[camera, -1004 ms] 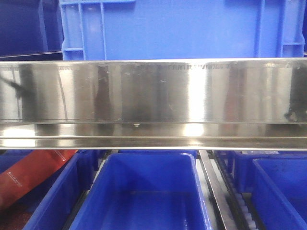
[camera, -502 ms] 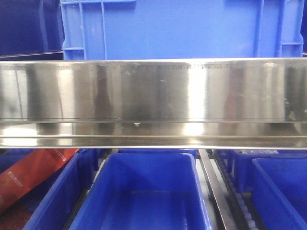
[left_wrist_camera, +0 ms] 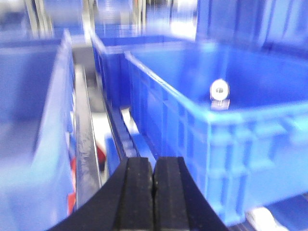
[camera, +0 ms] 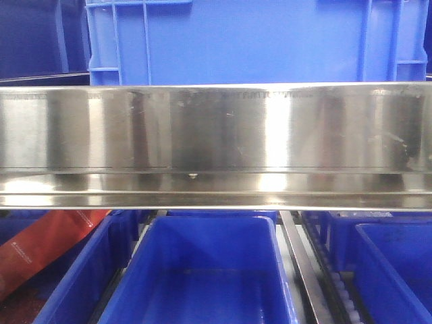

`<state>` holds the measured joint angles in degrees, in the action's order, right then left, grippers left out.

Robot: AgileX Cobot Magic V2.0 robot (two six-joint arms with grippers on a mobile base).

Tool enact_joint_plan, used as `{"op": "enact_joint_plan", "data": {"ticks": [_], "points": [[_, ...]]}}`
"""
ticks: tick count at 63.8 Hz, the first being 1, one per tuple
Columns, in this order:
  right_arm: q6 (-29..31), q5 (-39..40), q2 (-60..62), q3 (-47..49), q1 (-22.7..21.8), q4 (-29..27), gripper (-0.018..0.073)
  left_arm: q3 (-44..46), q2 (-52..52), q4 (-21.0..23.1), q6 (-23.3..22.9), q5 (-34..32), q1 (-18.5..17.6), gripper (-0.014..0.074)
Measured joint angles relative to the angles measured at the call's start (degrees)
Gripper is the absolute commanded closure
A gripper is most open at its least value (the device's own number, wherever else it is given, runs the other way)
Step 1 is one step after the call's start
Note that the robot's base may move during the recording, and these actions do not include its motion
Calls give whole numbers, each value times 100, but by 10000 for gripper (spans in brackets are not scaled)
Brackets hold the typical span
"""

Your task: Place valve from conveyor to right shelf box

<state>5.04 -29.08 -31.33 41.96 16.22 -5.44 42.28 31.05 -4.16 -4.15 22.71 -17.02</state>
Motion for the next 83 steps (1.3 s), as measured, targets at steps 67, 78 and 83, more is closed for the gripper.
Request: {"op": "enact_joint_plan", "data": {"ticks": [67,78,83], "points": [[0,755,1627,-1607,0,0,722,-2074,-1811,18,0,-1139,0,707],[0,755,1627,-1607,0,0,722,-2083,-1822,18,0,-1139,0,707],[0,755,1627,-1607,0,0,722,-2083,-1845,65,0,-1139,65,707]]}}
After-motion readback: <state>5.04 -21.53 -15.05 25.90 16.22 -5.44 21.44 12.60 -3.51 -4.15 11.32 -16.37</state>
